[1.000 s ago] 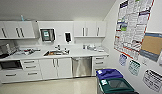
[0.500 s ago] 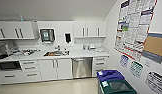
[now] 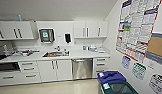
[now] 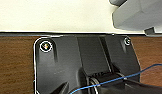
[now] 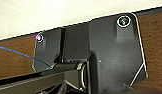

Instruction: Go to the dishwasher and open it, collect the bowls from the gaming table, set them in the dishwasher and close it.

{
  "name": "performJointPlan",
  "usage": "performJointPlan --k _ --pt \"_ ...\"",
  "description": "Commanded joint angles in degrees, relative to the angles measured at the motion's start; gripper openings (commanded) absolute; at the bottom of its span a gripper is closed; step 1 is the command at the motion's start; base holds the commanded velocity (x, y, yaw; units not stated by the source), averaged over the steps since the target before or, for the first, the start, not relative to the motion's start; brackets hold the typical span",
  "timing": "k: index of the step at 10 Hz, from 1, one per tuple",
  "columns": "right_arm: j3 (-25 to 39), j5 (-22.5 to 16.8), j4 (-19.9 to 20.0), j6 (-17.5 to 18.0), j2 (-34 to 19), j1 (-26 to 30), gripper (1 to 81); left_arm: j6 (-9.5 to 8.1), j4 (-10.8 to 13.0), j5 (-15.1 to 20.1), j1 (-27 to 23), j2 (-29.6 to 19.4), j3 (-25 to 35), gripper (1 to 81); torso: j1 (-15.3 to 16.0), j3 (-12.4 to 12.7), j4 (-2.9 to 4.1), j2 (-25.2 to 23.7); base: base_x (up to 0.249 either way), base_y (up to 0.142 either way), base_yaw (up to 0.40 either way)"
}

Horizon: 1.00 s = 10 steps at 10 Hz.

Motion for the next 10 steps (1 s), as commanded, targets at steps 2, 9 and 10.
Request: performJointPlan --k 2,9,10 --pt "1.27 -2.69 0.26 -0.22 -0.75 3.49 81.1 0.05 -0.58 2.99 -3.27 -1.13 0.43 81.1 0.00 0.00 0.00 0.00 0.103 0.000 0.000" --pt "1.27 -2.69 0.34 -0.22 -0.75 3.49 81.1 0.05 -0.58 2.90 -3.27 -1.04 0.43 81.1 0.02 0.00 0.00 0.00 0.107 0.000 0.000" --pt "1.27 -2.69 0.35 -0.22 -0.75 3.58 81.1 0.05 -0.58 2.90 -3.27 -1.04 0.43 81.1 0.00 0.00 0.00 0.00 0.107 0.000 0.000"
